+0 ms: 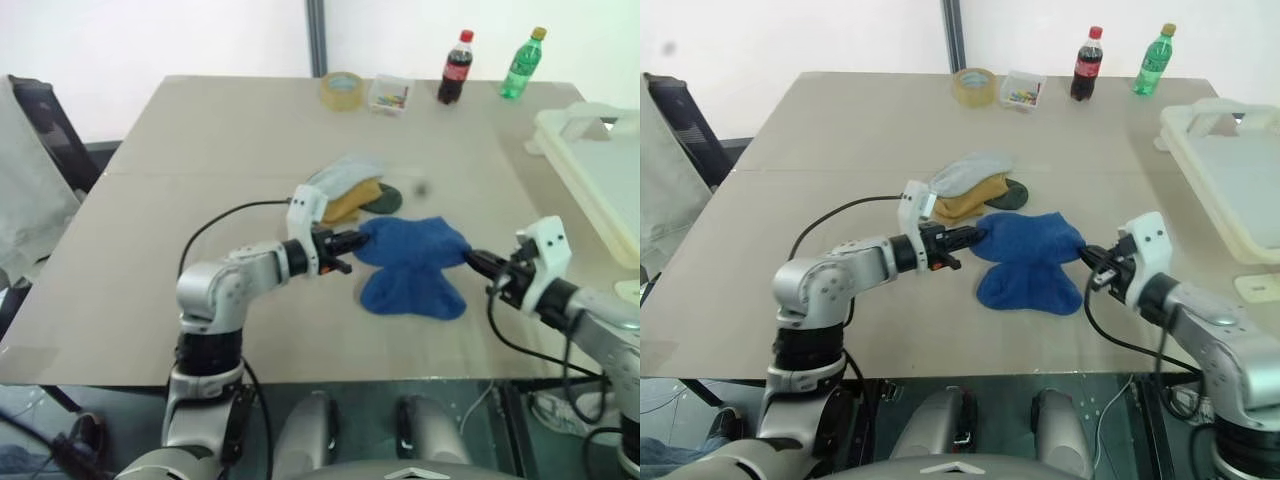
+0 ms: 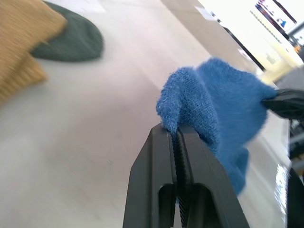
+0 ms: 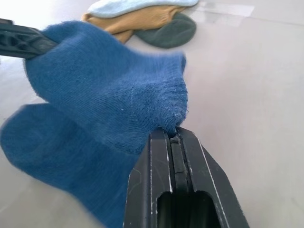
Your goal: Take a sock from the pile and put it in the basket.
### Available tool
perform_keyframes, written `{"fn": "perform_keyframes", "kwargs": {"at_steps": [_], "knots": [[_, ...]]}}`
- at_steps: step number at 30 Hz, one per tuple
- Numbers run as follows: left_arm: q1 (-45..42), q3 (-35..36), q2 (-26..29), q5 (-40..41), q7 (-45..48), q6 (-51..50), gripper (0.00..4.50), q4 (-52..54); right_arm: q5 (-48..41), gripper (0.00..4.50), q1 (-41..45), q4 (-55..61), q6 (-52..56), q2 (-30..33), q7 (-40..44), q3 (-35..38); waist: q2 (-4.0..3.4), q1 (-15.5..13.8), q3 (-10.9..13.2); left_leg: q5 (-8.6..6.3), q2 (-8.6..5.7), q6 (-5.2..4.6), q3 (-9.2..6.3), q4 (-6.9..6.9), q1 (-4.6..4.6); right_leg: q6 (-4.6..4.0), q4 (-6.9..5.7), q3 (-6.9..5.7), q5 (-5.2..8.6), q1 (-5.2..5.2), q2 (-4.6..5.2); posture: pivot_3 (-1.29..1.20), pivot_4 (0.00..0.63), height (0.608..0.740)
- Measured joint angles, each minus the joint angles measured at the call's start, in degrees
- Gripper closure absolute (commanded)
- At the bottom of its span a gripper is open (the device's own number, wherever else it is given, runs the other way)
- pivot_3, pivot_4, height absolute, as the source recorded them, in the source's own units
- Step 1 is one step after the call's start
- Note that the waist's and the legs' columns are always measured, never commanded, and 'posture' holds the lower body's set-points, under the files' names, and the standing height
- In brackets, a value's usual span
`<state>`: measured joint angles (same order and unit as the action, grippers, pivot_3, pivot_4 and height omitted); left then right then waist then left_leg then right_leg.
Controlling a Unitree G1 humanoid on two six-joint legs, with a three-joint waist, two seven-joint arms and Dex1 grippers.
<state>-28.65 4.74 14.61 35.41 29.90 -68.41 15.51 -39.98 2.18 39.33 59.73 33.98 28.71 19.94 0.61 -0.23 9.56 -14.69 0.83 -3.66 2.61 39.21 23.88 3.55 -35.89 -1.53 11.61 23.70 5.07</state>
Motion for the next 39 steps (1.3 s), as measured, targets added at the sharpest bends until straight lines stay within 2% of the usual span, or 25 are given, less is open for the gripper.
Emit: {"fn": "perform_keyframes", "kwargs": {"at_steps": [2, 7, 11, 16, 28, 39], "knots": [[-0.01, -0.22, -0.14, 1.22, -0.27, 0.02, 4.37, 1.42, -3.84, 4.50, -1.29, 2.35, 2.43, 1.44, -0.31, 2.87, 0.01, -0.27, -0.01, 0.00, 0.03, 0.00, 0.00, 0.02, -0.07, 0.00, -0.02, 0.00, 0.01, -0.03, -0.02, 0.00, 0.150, 0.740], [0.07, -0.23, -0.60, 2.08, -1.10, 1.68, 4.37, 2.05, -5.20, 4.50, -1.74, 2.82, 2.89, 0.83, -3.57, 3.05, 0.01, -0.50, -0.01, 0.00, 0.01, 0.00, 0.02, -0.01, 0.00, -0.02, 0.00, 0.02, 0.01, 0.00, -0.04, 0.00, 0.150, 0.740], [0.82, 2.09, -1.66, 6.55, -3.12, -2.07, 4.37, 5.09, -5.91, 4.50, -1.86, 2.83, 2.87, -0.27, -5.77, 2.71, 0.02, -0.55, 0.00, -0.01, 0.00, -0.01, 0.00, -0.01, 0.07, 0.00, 0.04, 0.02, 0.02, 0.02, -0.04, 0.00, 0.150, 0.740], [7.64, 1.73, -1.64, 9.37, -6.49, -6.03, 4.37, 11.50, -5.72, 4.50, -3.02, 2.39, 2.84, -0.03, -6.84, 2.17, 0.02, -0.53, 0.00, -0.01, 0.00, -0.01, 0.00, -0.01, 0.03, 0.00, 0.02, 0.02, 0.02, 0.01, -0.04, 0.00, 0.150, 0.740], [16.09, -5.10, 0.01, 7.39, -12.19, -4.77, 4.37, 17.57, -5.91, 4.50, -6.57, 2.24, 3.46, 2.24, -6.78, 0.83, 0.02, -0.59, 0.00, -0.02, 0.02, -0.01, 0.00, -0.04, 0.01, -0.02, 0.04, 0.03, 0.03, 0.01, -0.03, 0.00, 0.150, 0.740], [18.78, -7.70, 0.98, 5.24, -13.87, -1.06, 4.37, 17.84, -4.97, 4.50, -6.00, 1.01, 3.78, 3.22, -7.26, -2.52, 0.02, -0.60, 0.00, -0.02, 0.04, 0.00, 0.01, -0.04, 0.01, -0.02, 0.05, 0.02, 0.03, 0.03, -0.01, 0.00, 0.150, 0.740]]}}
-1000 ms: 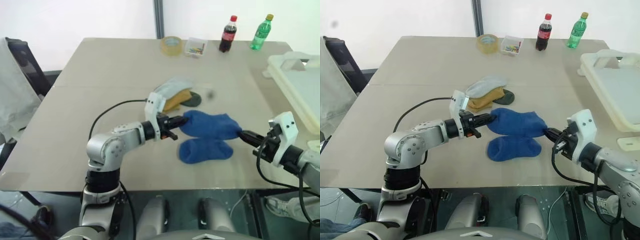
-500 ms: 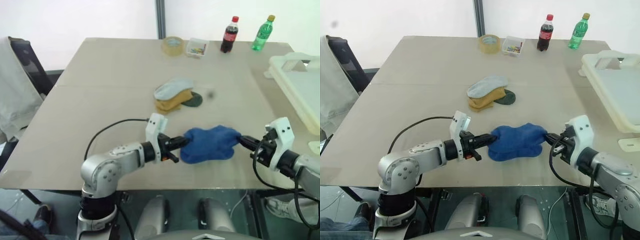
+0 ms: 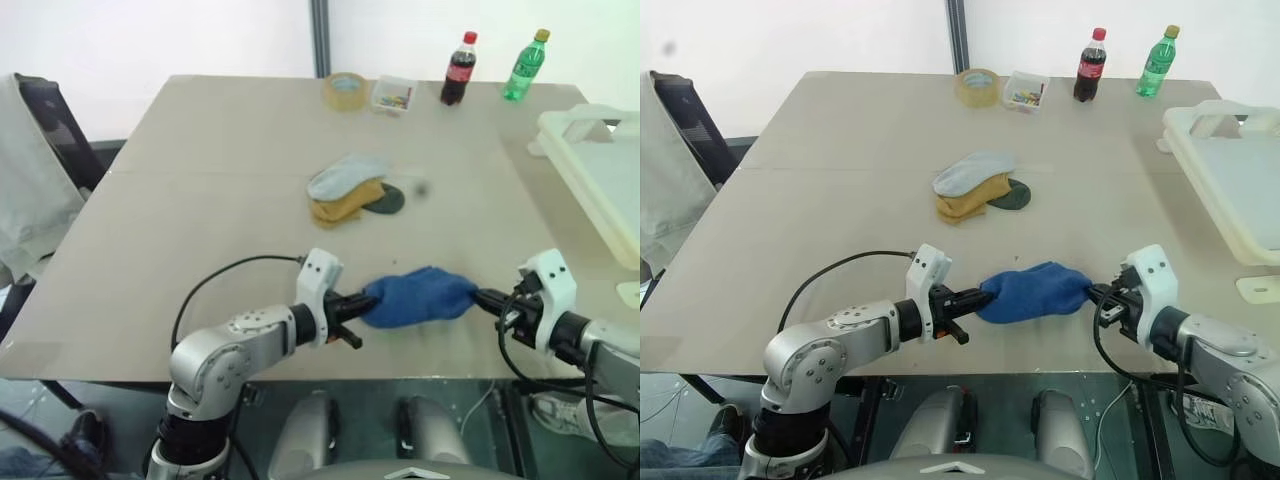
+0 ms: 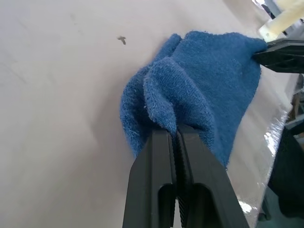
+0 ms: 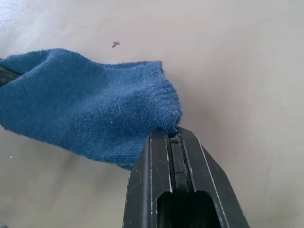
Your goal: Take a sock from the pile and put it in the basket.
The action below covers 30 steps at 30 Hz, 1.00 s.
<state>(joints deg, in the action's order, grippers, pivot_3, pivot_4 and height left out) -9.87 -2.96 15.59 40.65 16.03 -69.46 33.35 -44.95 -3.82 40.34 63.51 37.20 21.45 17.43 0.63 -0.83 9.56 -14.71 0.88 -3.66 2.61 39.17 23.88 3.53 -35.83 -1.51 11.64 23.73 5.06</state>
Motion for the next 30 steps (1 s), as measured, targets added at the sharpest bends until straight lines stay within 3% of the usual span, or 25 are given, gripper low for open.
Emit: {"fn": "perform_keyframes", "kwargs": {"at_steps": [21, 24, 28, 30], "knots": [[1.37, -3.54, 2.32, -1.24, -0.14, 0.64, 4.37, 1.70, 6.38, 4.50, 0.51, -4.50, -4.69, -1.01, -0.42, -6.35, 0.00, 0.01, 0.00, 0.00, 0.00, 0.00, 0.01, -0.01, 0.04, 0.01, 0.03, -0.01, 0.01, 0.03, 0.01, 0.00, 0.150, 0.740], [1.33, -4.37, 2.39, -2.24, -0.14, 1.44, 4.50, 0.99, 8.30, 3.78, -0.03, -5.50, -6.30, -1.40, -0.39, -8.43, 0.00, 0.01, 0.00, 0.00, 0.01, 0.00, 0.00, -0.01, 0.04, 0.01, 0.03, -0.02, 0.01, 0.04, 0.01, 0.00, 0.150, 0.740], [0.80, -5.27, 2.86, -4.96, 0.06, 4.62, 4.50, -1.83, 10.70, 1.89, -1.10, -5.93, -9.01, -1.88, -0.16, -10.04, -0.01, 0.01, 0.00, 0.00, 0.02, 0.00, 0.01, -0.01, 0.04, 0.03, 0.04, -0.02, 0.02, 0.04, 0.00, 0.00, 0.150, 0.740], [0.34, -5.90, 2.80, -5.85, 0.11, 6.26, 4.50, -2.96, 11.74, 1.89, -1.64, -6.20, -11.02, -1.99, 0.25, -10.01, -0.01, -0.02, 0.00, 0.00, 0.02, 0.00, 0.02, 0.00, 0.04, 0.05, 0.04, -0.02, 0.03, 0.04, 0.02, 0.00, 0.150, 0.740]]}}
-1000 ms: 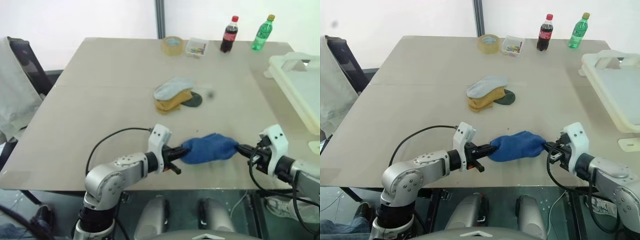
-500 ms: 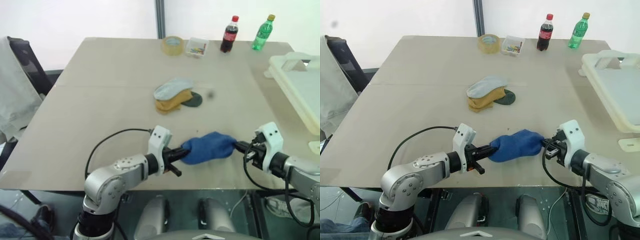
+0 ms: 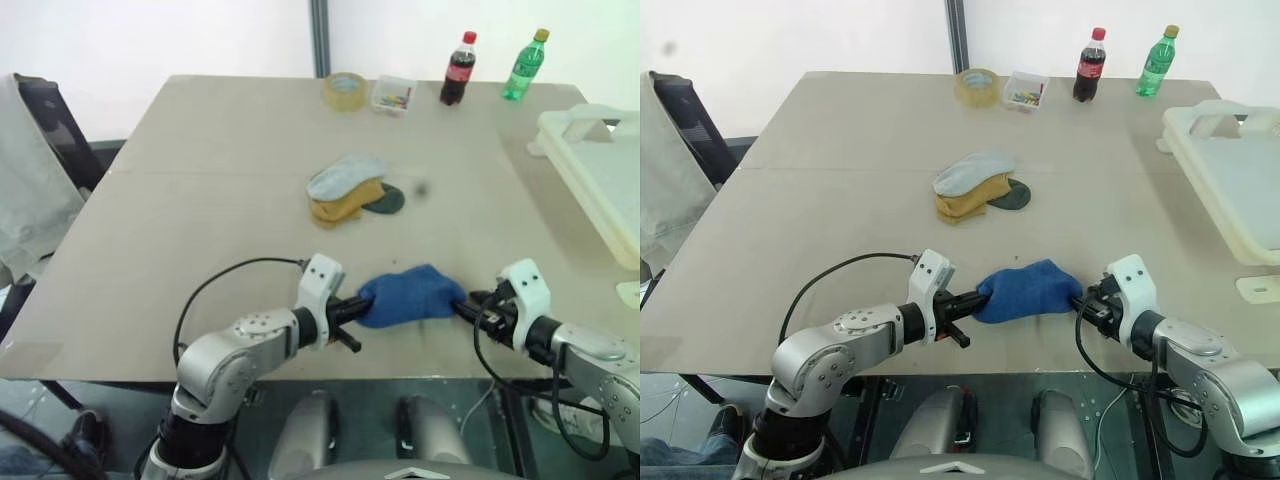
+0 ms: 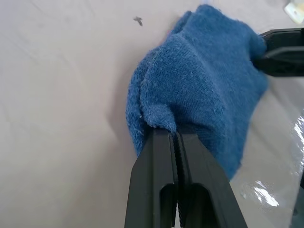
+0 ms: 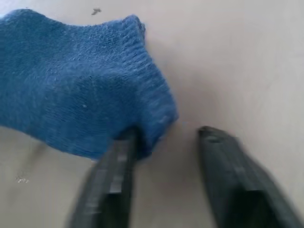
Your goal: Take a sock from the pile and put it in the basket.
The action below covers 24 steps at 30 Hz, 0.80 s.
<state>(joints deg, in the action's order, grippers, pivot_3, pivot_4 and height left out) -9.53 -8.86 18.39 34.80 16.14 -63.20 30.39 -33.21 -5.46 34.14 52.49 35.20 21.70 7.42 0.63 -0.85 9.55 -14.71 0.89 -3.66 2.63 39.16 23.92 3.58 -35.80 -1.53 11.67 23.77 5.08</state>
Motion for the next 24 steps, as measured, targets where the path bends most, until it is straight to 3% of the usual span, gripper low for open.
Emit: {"fn": "perform_keyframes", "kwargs": {"at_steps": [4, 8, 12, 15, 18, 20, 24], "knots": [[-1.12, -0.77, -0.34, -1.79, 0.00, 2.27, 4.50, -1.78, 2.48, 1.89, -1.57, -0.02, -5.57, 0.37, 2.03, 0.24, 0.00, 0.01, 0.00, 0.00, 0.01, 0.00, 0.00, 0.00, 0.00, 0.02, 0.00, -0.01, 0.02, 0.01, 0.00, 0.00, 0.150, 0.740], [-3.39, -0.77, -1.71, -3.79, 0.07, 5.05, 4.50, -5.66, 10.91, 1.89, -2.67, -0.08, -20.50, 0.31, 4.73, -2.18, 0.00, 0.03, 0.00, 0.00, 0.02, 0.00, 0.00, 0.00, -0.02, 0.19, 0.00, -0.02, 0.11, 0.01, -0.04, 0.00, 0.150, 0.740], [-6.25, -1.12, -3.27, -5.11, 0.54, 6.67, 4.50, -9.69, 20.52, 1.89, -1.62, -1.40, -27.73, -7.13, -0.15, -12.27, -0.02, 0.05, -0.01, 0.01, 0.08, 0.01, 0.03, -0.01, -0.03, 0.19, -0.03, -0.01, 0.12, 0.03, -0.07, 0.00, 0.150, 0.740], [-6.68, -1.24, -3.67, -5.43, 1.28, 6.90, 4.50, -10.51, 26.77, 1.89, 0.62, -4.97, -30.29, -14.47, -6.52, -16.49, -0.02, 0.05, -0.02, 0.01, 0.06, 0.02, 0.07, -0.01, -0.02, -0.01, -0.02, 0.02, -0.01, 0.04, -0.04, 0.00, 0.150, 0.740], [-6.69, -1.29, -3.73, -5.44, 1.60, 6.95, 4.50, -10.68, 29.00, 1.89, 1.28, -6.63, -31.66, -16.48, -8.75, -17.69, 0.02, -0.10, -0.03, 0.01, 0.05, 0.02, 0.04, -0.01, -0.01, -0.02, -0.02, 0.00, -0.02, 0.04, -0.02, 0.00, 0.150, 0.740], [-7.16, -1.16, -3.87, -5.34, 2.21, 6.34, 3.88, -10.84, 33.03, 1.83, 2.06, -11.45, -34.72, -21.07, -13.34, -18.97, 0.01, -0.04, -0.05, 0.01, 0.06, 0.03, 0.03, -0.01, -0.01, -0.02, -0.03, 0.00, -0.02, 0.04, -0.02, 0.00, 0.150, 0.740], [-7.31, -0.66, -4.26, -4.18, 3.39, 5.69, 2.44, -10.81, 36.17, 1.83, 1.79, -15.08, -38.23, -22.48, -14.52, -20.53, 0.01, 0.08, -0.05, 0.01, 0.06, 0.03, 0.06, -0.01, -0.02, -0.03, -0.03, 0.02, -0.02, 0.03, -0.02, 0.00, 0.150, 0.740]]}}
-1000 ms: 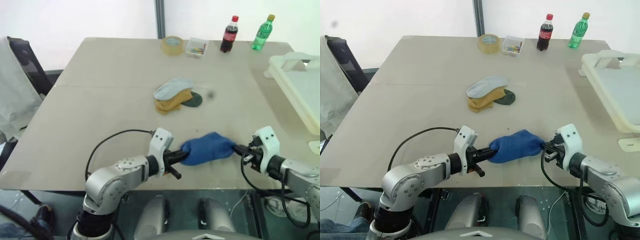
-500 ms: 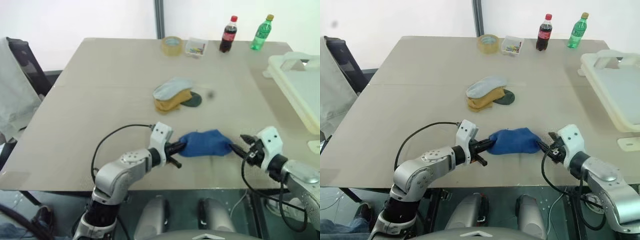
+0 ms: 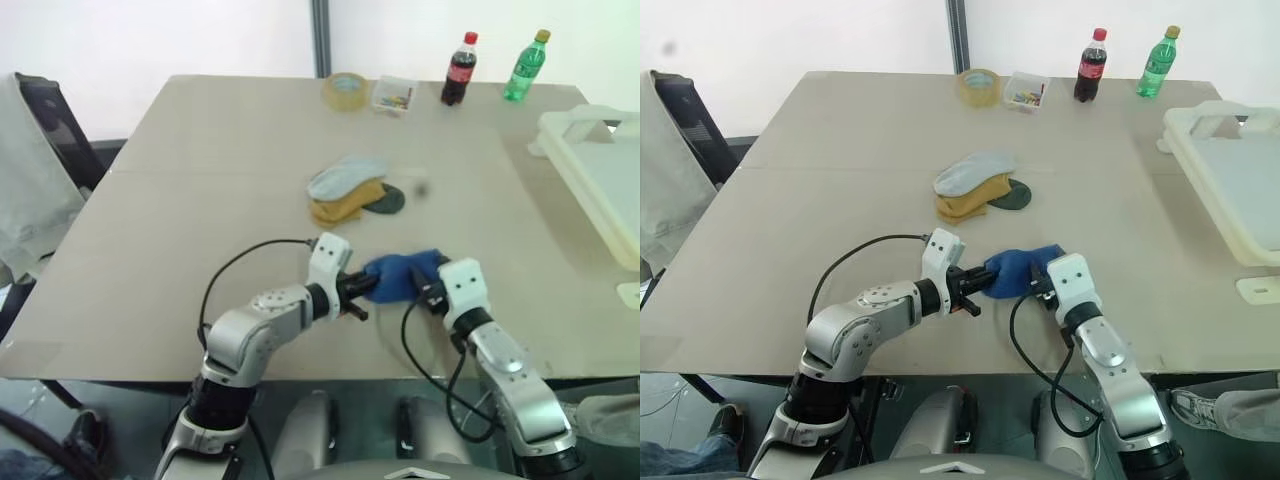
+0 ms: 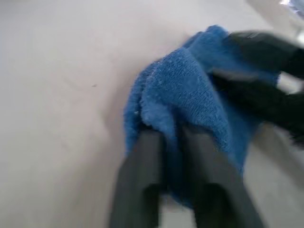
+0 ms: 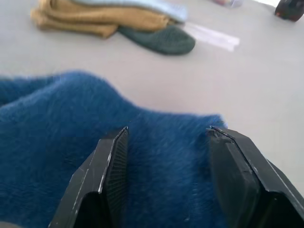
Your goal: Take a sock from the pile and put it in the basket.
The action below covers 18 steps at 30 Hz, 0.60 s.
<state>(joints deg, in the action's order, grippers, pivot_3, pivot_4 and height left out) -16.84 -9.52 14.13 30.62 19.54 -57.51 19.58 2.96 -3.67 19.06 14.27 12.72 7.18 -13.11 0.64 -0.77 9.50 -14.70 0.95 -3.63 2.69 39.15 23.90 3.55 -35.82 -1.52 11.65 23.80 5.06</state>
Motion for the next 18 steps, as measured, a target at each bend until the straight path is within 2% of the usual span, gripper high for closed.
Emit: {"fn": "perform_keyframes", "kwargs": {"at_steps": [4, 5, 7, 11, 18], "knots": [[-0.22, 1.82, -0.97, 2.29, 0.07, -2.54, 0.53, 0.75, 1.35, 1.83, -0.15, -1.11, -1.32, -1.03, -0.02, -0.39, -0.01, 0.08, -0.02, 0.00, 0.06, 0.01, -0.01, 0.00, -0.12, 0.01, -0.03, -0.01, 0.01, -0.03, -0.04, 0.00, 0.150, 0.740], [-0.24, 3.88, -2.06, 3.96, -0.10, -4.11, 0.21, 0.70, 1.50, 1.83, -0.16, -1.24, -1.45, -1.17, 0.04, -0.40, -0.02, 0.16, -0.03, 0.01, 0.08, 0.01, -0.01, 0.00, -0.14, 0.04, -0.03, -0.02, 0.02, -0.03, -0.05, 0.00, 0.150, 0.740], [-0.55, 8.51, -4.18, 7.10, -1.28, -7.03, 0.21, -0.03, 1.92, 1.83, -0.13, -1.69, -2.12, -1.18, 0.20, -0.41, 0.00, 0.23, -0.05, 0.01, 0.08, 0.01, -0.01, 0.01, -0.15, 0.04, -0.05, -0.02, 0.02, -0.04, -0.06, 0.00, 0.150, 0.740], [-1.29, 14.47, -3.66, 10.24, -2.23, -10.76, 0.21, -1.41, 2.58, 1.83, 0.35, -2.92, -3.45, -0.72, 1.25, -0.37, 0.01, 0.35, -0.06, 0.01, 0.08, 0.01, -0.01, 0.00, -0.15, 0.01, -0.05, -0.02, 0.00, -0.08, -0.09, 0.00, 0.150, 0.740], [-3.43, 14.52, -0.11, 11.74, -0.99, -12.91, 0.21, -3.48, 3.09, 1.83, 1.91, -4.67, -3.71, -0.80, 2.27, -0.41, 0.12, 0.97, -0.24, 0.02, 0.08, 0.04, -0.01, 0.00, -0.23, 0.00, -0.07, -0.01, 0.00, -0.11, -0.09, 0.00, 0.150, 0.740]]}}
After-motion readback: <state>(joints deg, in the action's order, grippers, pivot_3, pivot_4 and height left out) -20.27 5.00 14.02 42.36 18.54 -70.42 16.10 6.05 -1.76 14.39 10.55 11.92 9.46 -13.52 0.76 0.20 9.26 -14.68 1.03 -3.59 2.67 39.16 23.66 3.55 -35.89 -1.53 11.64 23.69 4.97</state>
